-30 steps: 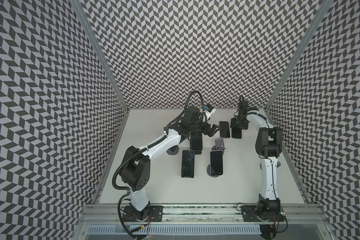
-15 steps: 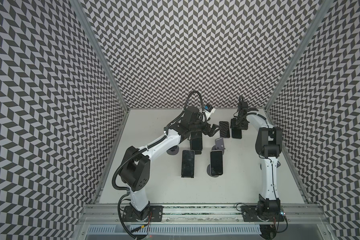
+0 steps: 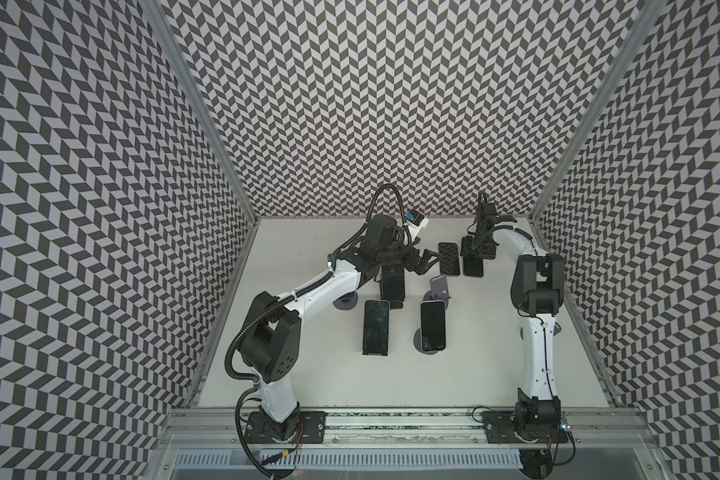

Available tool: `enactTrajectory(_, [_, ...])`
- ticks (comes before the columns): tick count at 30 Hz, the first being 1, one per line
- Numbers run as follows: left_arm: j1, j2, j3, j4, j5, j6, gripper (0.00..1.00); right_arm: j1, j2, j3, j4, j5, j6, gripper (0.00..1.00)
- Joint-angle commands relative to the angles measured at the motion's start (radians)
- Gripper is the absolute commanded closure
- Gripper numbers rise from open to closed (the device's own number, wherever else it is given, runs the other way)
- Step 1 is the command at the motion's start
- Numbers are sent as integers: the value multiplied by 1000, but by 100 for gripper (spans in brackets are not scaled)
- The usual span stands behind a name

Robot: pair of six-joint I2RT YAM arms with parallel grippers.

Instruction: Remove the phone from the phone stand

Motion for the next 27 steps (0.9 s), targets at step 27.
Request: enactTrajectory(27, [19,-29,-35,58,70,-31,5,1,60,-54,45,-33,-3,31])
